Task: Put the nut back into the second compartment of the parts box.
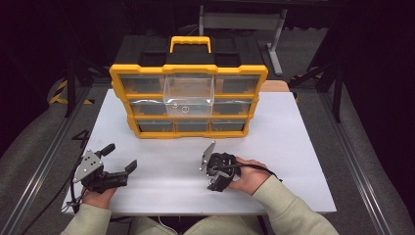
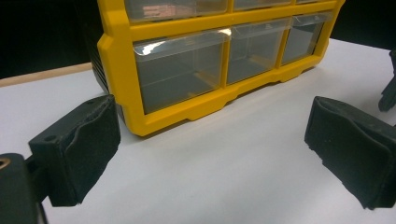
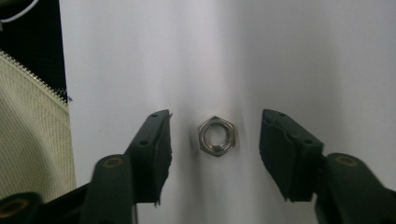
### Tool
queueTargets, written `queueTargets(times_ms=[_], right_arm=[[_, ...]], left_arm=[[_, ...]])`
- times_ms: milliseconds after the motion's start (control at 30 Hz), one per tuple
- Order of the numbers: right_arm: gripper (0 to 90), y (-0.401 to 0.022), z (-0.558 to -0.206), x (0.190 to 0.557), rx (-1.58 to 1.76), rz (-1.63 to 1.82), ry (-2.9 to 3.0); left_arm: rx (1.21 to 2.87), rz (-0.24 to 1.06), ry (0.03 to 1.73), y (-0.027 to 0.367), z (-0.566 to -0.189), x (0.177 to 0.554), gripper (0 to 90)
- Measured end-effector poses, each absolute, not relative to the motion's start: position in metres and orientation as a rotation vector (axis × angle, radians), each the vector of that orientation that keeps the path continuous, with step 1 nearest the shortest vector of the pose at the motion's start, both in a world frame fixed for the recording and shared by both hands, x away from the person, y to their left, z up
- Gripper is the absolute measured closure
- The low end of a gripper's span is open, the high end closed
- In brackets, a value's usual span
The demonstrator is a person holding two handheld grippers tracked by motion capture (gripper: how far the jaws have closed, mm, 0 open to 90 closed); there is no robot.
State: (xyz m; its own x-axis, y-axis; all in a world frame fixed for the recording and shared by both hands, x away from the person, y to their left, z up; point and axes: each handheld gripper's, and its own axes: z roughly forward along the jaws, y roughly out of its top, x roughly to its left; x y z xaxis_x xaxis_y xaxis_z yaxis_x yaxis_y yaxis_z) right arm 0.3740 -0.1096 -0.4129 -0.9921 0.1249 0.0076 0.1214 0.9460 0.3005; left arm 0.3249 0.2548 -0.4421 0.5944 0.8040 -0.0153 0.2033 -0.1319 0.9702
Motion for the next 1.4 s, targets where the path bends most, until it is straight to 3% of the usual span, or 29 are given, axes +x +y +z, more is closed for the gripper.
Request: queueTargets(times_ms=[100,133,167,200,433,1133,1400], right_arm=[[56.7,-0.107,-0.418,0.374,0.183,0.440,3.098],[56.7,-0.107,-0.418,0.374,0.183,0.440,3.098],[67.0,-0.106,-0.421,0.374,0.174,0.425,3.097],[69.4,-0.106,-0.421,0.374,0.175,0.423,3.091],[69.9,-0.112,-0.396,0.375,0.179,0.429,3.078],[69.8,-0.123,-0.203,0.388,0.161,0.468,2.945],[69.8,-0.113,-0.146,0.400,0.140,0.487,2.897]], left_arm=[[1.660,0.643,0.849,0.255,-0.442,0.325,4.3],[1.660,0.643,0.849,0.255,-0.442,0.325,4.3],[1.659,0.643,0.849,0.255,-0.442,0.325,4.3],[1.659,0.644,0.849,0.255,-0.442,0.325,4.3],[1.656,0.644,0.849,0.255,-0.442,0.325,4.3],[1.653,0.646,0.846,0.256,-0.441,0.325,4.3],[1.644,0.646,0.846,0.257,-0.440,0.324,4.3]])
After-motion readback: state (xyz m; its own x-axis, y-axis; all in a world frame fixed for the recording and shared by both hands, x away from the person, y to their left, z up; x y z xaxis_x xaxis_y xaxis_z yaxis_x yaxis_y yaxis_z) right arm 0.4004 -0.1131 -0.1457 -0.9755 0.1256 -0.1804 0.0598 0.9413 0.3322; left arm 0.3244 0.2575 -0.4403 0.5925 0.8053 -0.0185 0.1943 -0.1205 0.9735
